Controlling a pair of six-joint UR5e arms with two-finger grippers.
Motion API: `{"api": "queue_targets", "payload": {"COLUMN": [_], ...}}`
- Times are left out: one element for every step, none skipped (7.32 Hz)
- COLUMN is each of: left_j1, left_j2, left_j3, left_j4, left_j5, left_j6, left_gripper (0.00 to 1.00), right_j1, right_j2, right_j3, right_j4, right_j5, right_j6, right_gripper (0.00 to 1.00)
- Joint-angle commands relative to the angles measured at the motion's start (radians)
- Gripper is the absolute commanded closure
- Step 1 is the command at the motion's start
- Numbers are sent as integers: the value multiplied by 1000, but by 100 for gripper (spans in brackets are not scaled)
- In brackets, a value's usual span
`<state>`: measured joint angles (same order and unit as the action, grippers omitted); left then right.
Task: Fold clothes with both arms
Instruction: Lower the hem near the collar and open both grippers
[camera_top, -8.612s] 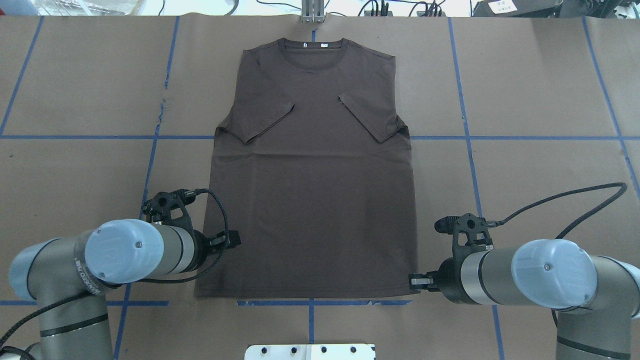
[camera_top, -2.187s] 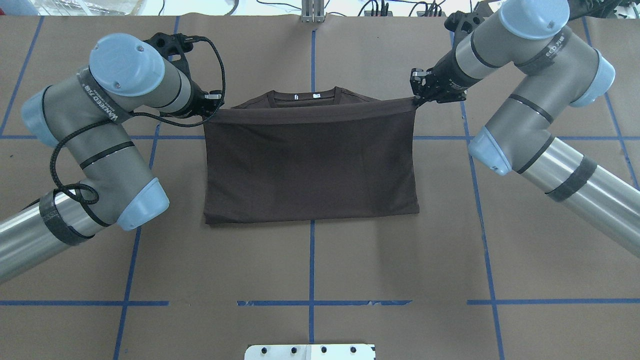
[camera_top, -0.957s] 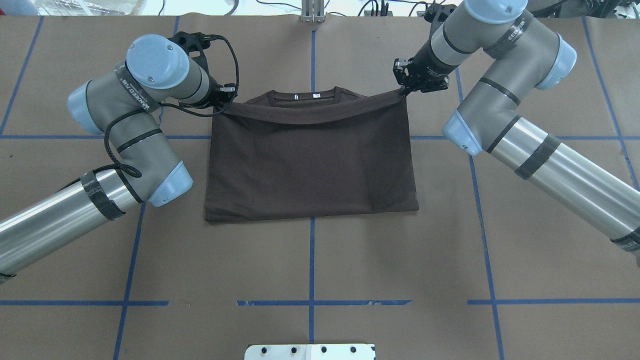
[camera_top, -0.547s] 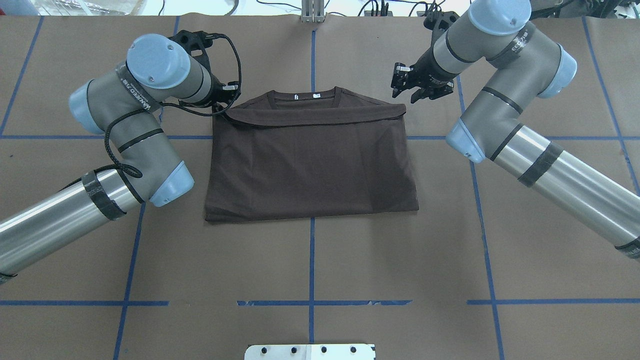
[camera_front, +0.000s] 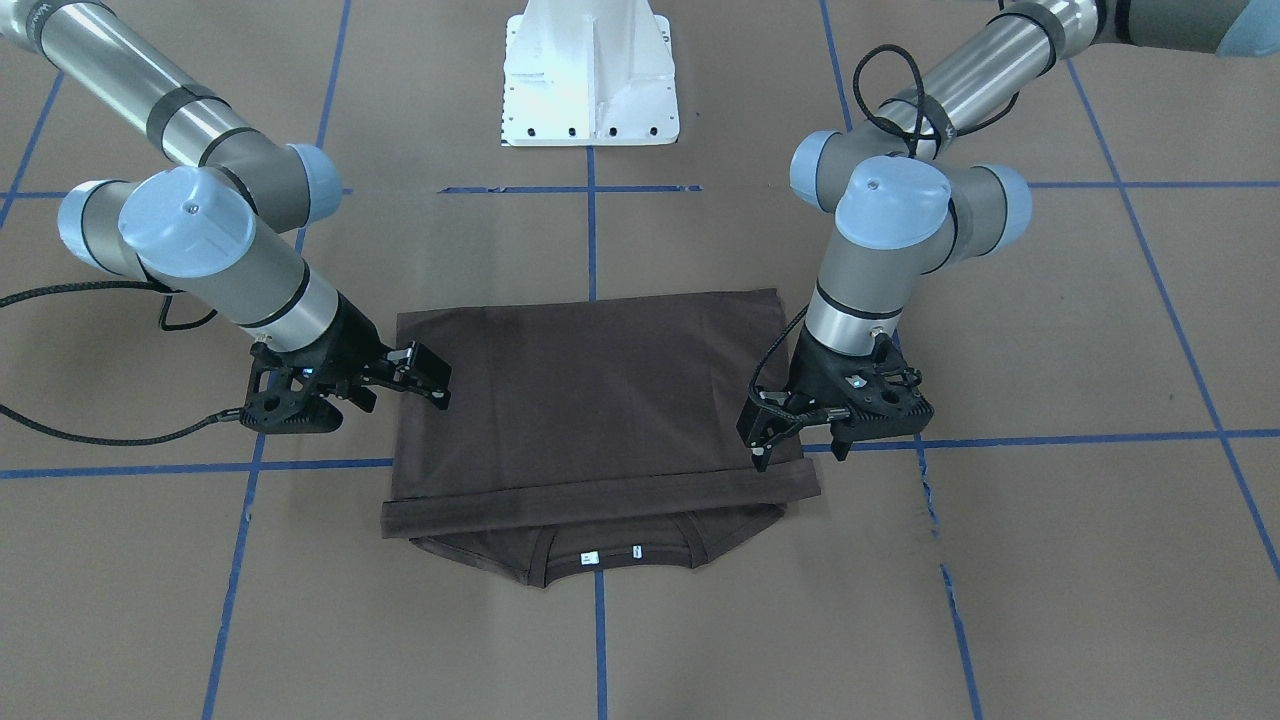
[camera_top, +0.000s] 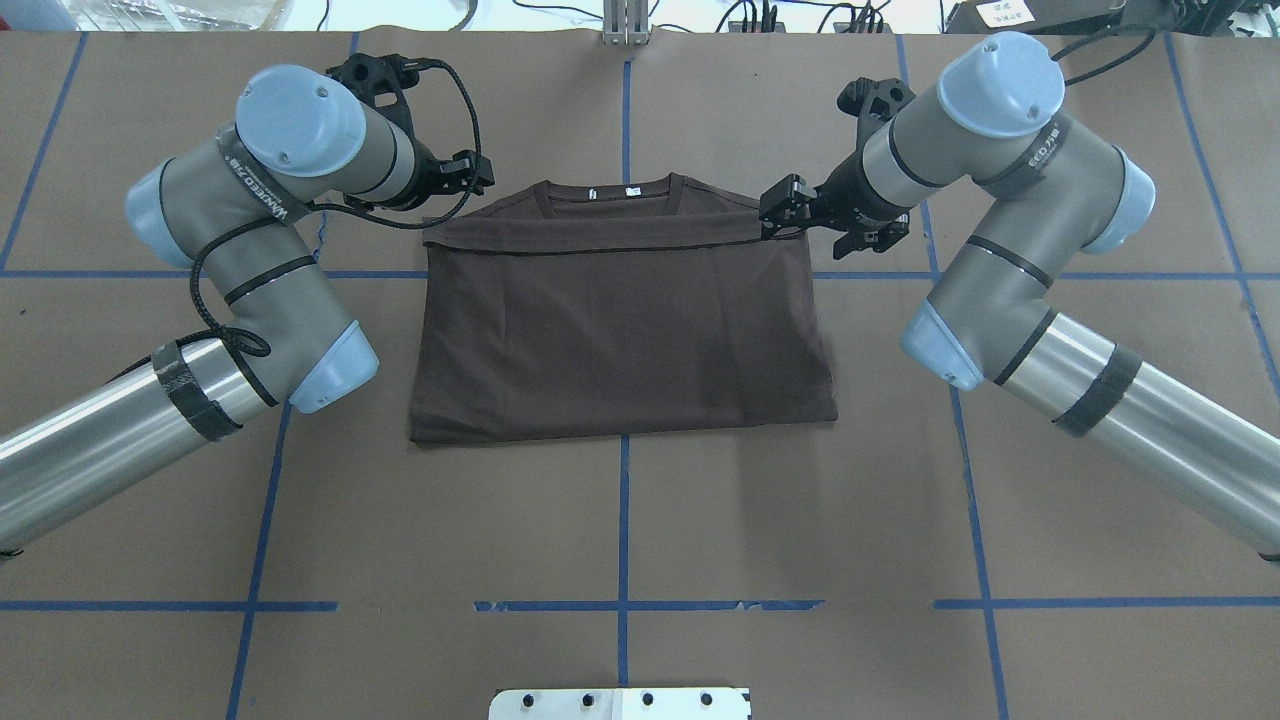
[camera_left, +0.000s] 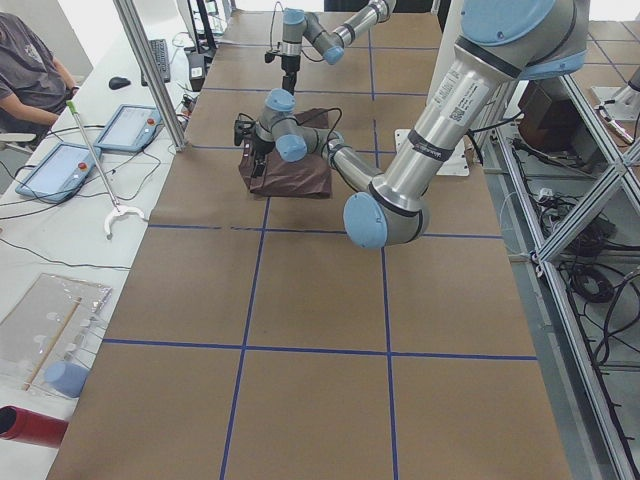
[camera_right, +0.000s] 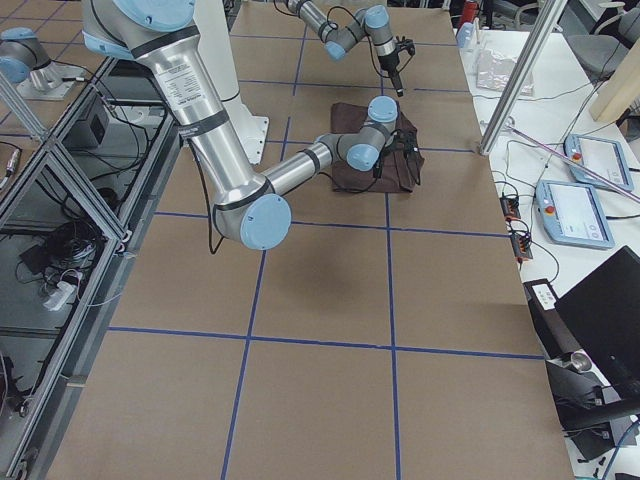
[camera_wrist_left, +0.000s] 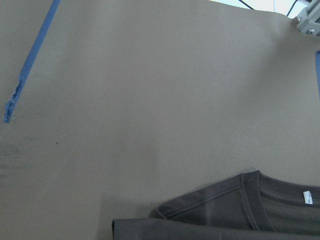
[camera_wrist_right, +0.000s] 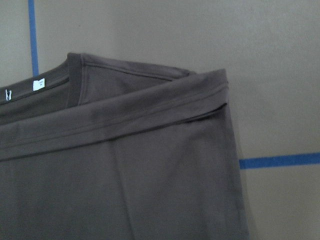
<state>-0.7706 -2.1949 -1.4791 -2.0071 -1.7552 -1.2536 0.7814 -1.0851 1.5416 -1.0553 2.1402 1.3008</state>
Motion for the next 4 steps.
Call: {"api": "queue_targets", "payload": {"left_j1": [-1,-1,-1,-1], "left_j2": [21,21,21,21], "left_j3": [-58,-61,-64,-64], "left_j4": [4,4,4,4], "left_j5": [-1,-1,-3,-4], "left_j6": [-1,-6,-6,-7], "left_gripper": [0,0,0,0], "right_j1": [-121,-158,-165,-166], "right_j2": [-109,-134,-153,-165], "right_j3": [125,132,132,133], "right_j4": [-5,-5,-5,-5], "right_j5": [-101,-147,-155,-155], "right_j6": [92,92,92,92], "right_gripper": [0,0,0,0]}}
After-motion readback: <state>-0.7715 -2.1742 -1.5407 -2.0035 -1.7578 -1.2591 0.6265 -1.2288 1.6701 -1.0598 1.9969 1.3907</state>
